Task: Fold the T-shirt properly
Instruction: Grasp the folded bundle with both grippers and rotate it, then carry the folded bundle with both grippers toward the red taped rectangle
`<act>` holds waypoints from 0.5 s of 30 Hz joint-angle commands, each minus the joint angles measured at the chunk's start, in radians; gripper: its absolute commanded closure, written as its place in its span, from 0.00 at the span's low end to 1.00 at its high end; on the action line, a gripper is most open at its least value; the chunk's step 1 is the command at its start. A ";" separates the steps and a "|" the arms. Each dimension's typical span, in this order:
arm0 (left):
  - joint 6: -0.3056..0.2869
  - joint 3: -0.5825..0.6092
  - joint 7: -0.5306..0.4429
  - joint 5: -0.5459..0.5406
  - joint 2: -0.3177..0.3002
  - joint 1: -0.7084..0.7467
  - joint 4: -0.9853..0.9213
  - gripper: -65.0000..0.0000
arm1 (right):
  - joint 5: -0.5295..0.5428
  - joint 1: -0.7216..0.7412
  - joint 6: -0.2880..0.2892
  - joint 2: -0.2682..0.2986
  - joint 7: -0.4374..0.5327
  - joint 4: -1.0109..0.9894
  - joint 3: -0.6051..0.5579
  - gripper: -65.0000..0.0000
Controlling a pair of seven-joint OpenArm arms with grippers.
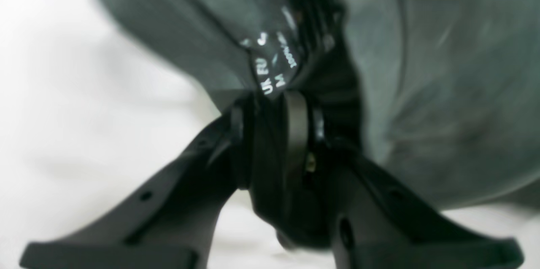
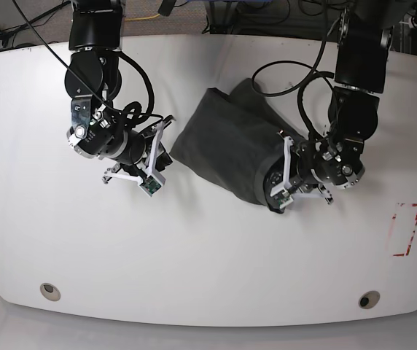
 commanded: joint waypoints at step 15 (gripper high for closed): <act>0.004 -0.054 -0.021 -0.012 0.117 0.243 0.411 0.84 | 0.006 0.055 -0.001 -0.095 0.058 -0.102 0.000 0.87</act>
